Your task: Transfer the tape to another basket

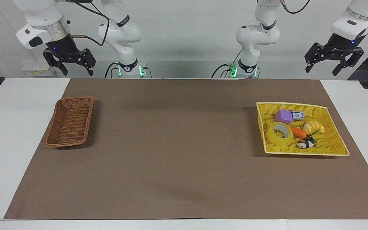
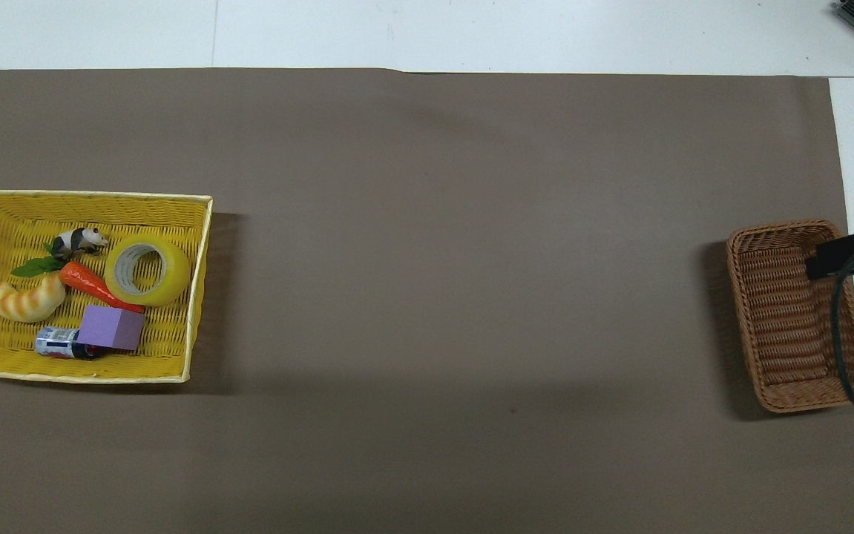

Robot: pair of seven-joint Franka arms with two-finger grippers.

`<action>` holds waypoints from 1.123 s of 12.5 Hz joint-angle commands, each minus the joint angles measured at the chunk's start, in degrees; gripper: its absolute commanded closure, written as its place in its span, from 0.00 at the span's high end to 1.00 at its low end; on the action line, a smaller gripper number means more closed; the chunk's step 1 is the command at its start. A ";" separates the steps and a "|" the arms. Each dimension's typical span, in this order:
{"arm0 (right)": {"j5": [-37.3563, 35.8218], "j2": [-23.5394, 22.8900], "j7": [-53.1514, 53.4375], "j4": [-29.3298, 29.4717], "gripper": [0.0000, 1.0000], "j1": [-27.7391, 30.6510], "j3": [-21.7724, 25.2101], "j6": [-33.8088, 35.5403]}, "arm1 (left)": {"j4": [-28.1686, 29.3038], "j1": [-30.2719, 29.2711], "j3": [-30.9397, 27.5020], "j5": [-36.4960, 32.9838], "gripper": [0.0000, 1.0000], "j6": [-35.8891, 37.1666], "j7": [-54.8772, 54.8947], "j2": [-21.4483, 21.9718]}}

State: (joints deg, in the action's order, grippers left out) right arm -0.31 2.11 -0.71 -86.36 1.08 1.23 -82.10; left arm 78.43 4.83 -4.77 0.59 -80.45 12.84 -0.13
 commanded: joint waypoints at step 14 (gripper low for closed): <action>0.57 0.88 -1.40 -1.00 1.00 0.24 -0.01 -0.61 | 5.06 0.53 -0.06 -0.50 1.00 -7.25 0.34 1.62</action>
State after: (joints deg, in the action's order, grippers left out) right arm -0.31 2.11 -0.71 -86.36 1.08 1.23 -82.10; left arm 79.66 4.95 -4.56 0.59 -84.10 12.86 -0.09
